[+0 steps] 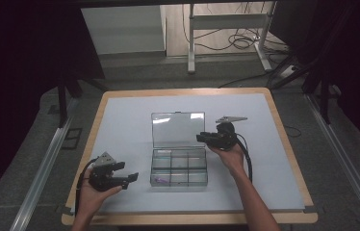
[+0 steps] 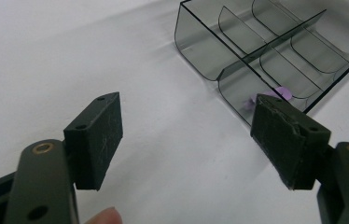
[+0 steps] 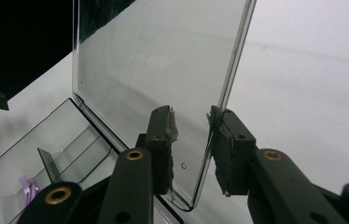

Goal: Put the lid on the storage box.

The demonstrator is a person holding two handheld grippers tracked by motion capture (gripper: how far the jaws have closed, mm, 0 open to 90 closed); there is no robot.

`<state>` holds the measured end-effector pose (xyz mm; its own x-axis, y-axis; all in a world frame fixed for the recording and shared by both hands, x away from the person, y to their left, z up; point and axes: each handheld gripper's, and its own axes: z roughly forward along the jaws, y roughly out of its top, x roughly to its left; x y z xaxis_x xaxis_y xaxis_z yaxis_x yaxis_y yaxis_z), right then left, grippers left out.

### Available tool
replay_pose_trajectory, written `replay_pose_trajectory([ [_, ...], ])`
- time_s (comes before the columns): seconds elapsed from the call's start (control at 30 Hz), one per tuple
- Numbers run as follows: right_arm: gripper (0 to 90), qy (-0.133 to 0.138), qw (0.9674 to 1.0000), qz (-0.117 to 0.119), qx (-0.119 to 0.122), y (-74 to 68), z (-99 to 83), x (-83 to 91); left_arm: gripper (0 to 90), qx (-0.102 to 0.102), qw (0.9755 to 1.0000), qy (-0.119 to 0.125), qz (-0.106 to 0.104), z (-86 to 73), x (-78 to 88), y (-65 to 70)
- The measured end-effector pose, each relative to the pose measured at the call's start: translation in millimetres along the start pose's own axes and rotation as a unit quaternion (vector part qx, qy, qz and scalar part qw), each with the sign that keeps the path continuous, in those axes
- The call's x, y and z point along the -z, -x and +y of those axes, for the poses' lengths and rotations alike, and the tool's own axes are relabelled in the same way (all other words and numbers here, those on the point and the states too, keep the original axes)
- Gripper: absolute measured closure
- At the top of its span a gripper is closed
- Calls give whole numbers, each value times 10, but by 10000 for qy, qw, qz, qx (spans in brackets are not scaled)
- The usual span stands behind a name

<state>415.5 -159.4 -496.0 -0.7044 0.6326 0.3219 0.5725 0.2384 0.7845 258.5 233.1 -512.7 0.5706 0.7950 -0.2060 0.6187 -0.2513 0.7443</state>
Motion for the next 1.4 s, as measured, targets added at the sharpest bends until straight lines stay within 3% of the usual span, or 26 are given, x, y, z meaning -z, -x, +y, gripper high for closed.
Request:
replay_pose_trajectory([
  [1.4,719,243,9989,-27,412,-76,-22,74,256,-31,10000,-20,-3,9,-3,6],
])
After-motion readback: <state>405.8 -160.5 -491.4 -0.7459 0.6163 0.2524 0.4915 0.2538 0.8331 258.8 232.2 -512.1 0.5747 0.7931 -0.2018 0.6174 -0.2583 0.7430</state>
